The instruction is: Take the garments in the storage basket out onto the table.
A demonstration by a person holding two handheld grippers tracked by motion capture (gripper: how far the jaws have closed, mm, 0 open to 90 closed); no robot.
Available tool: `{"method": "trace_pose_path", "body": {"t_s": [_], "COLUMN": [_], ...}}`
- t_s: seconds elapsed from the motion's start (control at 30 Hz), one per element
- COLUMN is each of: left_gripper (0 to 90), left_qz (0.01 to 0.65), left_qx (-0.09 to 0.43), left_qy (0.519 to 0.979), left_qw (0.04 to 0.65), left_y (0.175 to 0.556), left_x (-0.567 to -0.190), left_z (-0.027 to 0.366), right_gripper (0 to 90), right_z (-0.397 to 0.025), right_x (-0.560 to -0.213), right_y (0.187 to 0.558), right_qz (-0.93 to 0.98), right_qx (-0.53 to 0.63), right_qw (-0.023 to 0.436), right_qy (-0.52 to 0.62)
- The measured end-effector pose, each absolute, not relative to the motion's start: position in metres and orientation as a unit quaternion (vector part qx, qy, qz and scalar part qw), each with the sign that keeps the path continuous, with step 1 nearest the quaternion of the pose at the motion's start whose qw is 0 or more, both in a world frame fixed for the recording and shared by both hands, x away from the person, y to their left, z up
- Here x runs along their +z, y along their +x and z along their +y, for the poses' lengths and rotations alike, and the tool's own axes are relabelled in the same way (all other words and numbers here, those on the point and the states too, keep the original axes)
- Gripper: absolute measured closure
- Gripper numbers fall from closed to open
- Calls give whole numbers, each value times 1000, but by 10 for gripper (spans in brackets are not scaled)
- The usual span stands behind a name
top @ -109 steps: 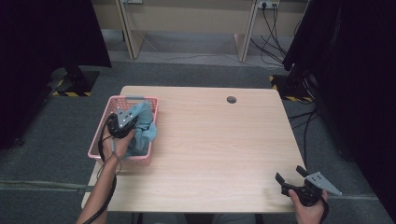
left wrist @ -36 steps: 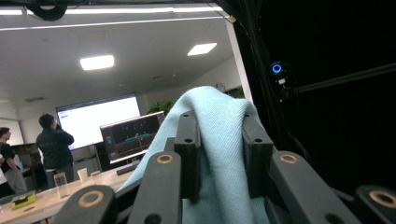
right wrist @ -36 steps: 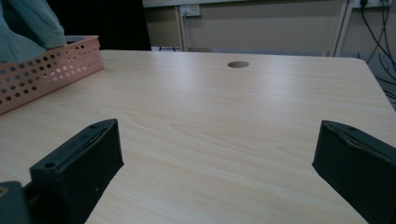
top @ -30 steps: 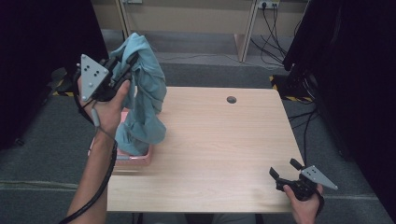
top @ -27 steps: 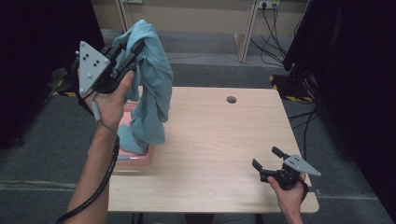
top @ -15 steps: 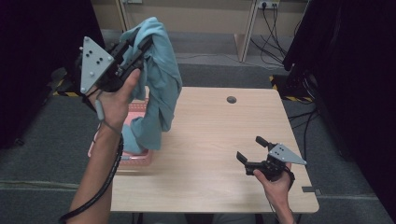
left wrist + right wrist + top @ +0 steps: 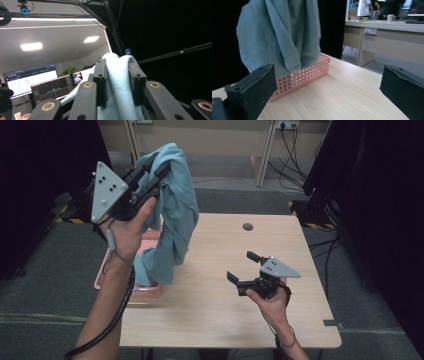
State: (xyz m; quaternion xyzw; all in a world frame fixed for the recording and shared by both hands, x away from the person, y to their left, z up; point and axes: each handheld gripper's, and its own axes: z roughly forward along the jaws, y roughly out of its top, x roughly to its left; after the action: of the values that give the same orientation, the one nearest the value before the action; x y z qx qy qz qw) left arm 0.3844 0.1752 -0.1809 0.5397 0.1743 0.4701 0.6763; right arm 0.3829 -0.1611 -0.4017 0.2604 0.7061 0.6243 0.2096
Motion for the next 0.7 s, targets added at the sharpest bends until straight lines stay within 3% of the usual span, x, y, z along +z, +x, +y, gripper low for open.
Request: {"method": "trace_pose_path", "body": {"t_s": [0.7], "left_gripper": [721], "left_qz": [171], "left_qx": [467], "left_qy": [544], "left_qw": [676], "left_y": [385], "left_x": [-182], "left_z": [171], "right_gripper": [6], "right_z": [-82], "right_x": [-379], "right_y": [408], "right_qz": [719], "right_qx": [638], "right_qw": [171], "right_qy": [216]}}
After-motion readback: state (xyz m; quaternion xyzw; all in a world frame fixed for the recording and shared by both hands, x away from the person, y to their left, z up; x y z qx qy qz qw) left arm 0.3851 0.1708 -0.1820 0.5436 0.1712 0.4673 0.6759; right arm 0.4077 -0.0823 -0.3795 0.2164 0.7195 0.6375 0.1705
